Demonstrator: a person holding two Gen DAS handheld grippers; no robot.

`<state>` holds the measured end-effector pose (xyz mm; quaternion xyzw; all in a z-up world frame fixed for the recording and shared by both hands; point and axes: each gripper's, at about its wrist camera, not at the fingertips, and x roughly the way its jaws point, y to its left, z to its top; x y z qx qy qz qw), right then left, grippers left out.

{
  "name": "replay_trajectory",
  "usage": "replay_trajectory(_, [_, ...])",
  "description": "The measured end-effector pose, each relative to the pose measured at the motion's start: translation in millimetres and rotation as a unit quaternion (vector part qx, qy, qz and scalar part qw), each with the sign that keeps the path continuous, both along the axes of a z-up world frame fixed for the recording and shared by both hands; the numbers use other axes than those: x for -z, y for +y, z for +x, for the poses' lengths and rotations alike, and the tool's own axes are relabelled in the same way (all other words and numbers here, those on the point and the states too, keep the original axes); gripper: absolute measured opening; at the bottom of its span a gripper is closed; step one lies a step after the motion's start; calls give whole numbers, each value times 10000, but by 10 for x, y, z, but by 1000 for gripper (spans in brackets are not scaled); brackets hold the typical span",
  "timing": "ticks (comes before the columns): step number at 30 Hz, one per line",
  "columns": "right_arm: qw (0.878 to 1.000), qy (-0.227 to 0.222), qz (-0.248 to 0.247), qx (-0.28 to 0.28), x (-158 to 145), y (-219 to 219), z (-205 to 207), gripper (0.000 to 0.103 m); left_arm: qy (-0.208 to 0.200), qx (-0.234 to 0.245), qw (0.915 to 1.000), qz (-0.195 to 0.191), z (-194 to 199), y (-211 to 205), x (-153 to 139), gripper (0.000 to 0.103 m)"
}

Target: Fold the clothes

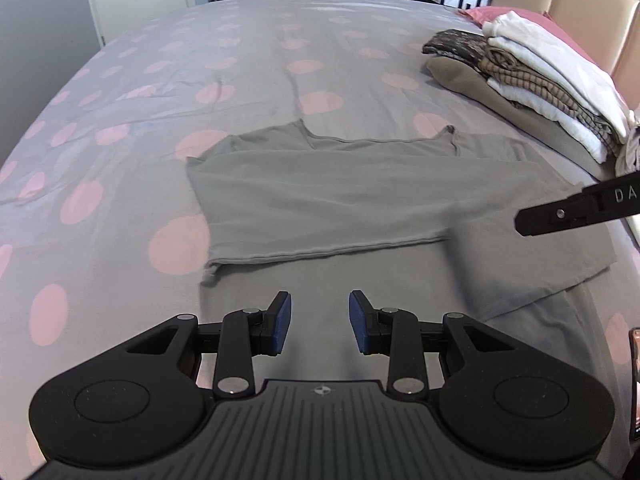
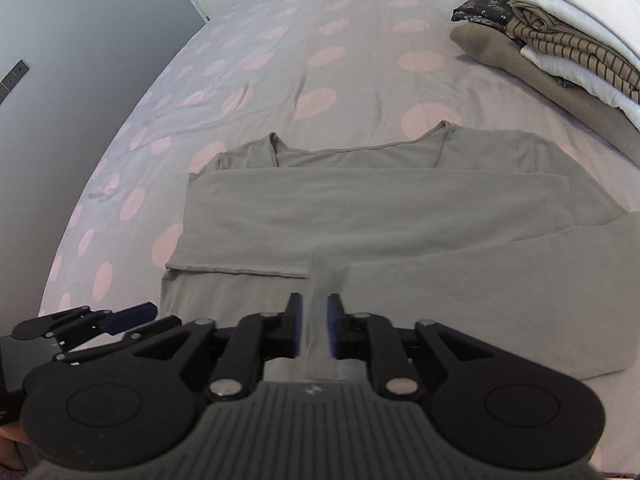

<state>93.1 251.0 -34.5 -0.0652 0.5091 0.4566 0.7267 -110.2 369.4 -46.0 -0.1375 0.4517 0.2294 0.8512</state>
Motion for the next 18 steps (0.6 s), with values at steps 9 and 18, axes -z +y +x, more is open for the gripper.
replay_trajectory(9, [9989, 67, -248, 381, 88, -326, 269, 26, -310, 46, 9977, -595, 263, -31, 223, 30])
replay_trajectory(18, [9956, 19, -590, 734, 246, -793, 582, 31, -220, 174, 9970, -718, 663, -179, 502, 30])
